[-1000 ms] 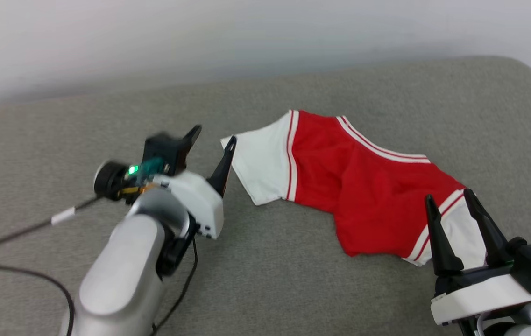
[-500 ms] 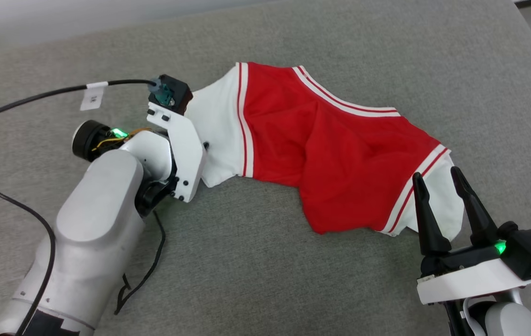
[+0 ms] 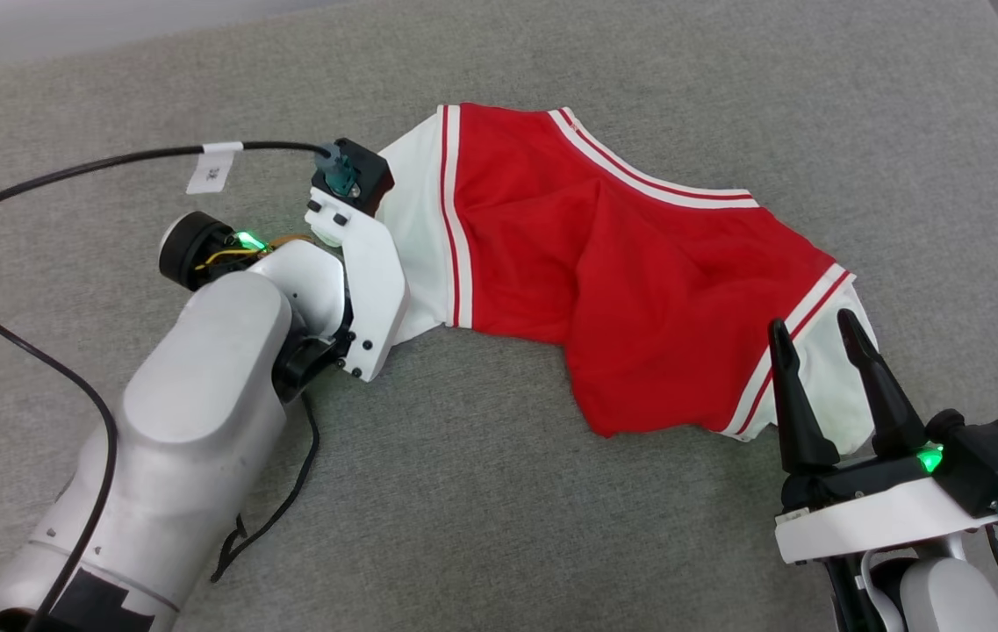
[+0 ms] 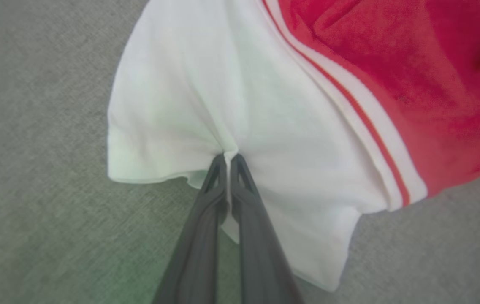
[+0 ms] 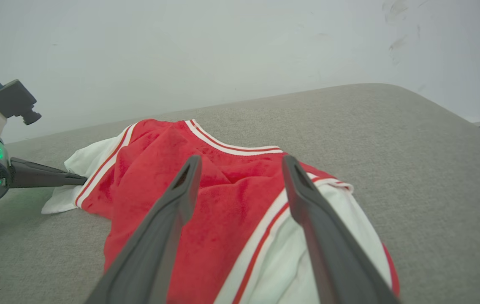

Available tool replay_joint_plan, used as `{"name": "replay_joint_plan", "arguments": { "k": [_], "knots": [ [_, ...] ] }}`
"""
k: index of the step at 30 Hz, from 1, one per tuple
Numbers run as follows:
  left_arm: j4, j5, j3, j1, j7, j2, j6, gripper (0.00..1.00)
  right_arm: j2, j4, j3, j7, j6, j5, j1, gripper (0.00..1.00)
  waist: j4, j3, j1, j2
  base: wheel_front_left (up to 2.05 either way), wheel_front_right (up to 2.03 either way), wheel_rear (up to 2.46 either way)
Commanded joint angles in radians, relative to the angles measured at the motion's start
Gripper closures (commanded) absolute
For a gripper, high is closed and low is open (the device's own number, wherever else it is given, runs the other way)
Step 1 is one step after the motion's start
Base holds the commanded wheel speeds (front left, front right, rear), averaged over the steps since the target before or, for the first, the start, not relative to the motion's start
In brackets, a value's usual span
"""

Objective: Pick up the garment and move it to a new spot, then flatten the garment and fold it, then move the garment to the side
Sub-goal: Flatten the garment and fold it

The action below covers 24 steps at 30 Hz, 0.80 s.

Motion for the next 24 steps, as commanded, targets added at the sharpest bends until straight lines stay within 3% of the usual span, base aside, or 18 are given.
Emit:
{"name": "replay_joint_plan", "arguments": {
  "k": [1, 7, 12, 19, 24],
  "knots": [
    [0.031, 0.01, -0.019, 0.053, -0.004, 0.004, 0.003, 1.0, 0.002, 0.001, -0.003, 0.0, 0.0, 0.0, -0.008, 0.0, 0.012, -0.01, 0.0, 0.0, 0.0, 0.0, 0.0],
    [-0.061, 0.051, 0.002, 0.032, -0.148, 0.037, 0.038, 1.0, 0.001, -0.014, -0.024, 0.024, 0.0, -0.016, 0.013, 0.0, 0.081, -0.06, 0.0, 0.0, 0.0, 0.0, 0.0],
    [-0.205, 0.063, 0.019, 0.11, -0.195, 0.1, 0.084, 1.0, -0.006, -0.036, -0.043, 0.055, 0.0, -0.026, 0.037, 0.0, 0.157, -0.109, 0.0, 0.0, 0.0, 0.0, 0.0],
    [-0.444, 0.0, 0.078, 0.392, -0.187, 0.19, 0.212, 1.0, -0.009, -0.068, -0.063, 0.101, 0.0, -0.038, 0.073, 0.0, 0.243, -0.17, 0.0, 0.0, 0.0, 0.0, 0.0],
    [-0.54, -0.094, 0.12, 0.652, -0.196, 0.201, 0.31, 1.0, -0.007, -0.082, -0.076, 0.128, 0.0, -0.04, 0.097, 0.0, 0.272, -0.203, 0.0, 0.0, 0.0, 0.0, 0.0]
  ]
}}
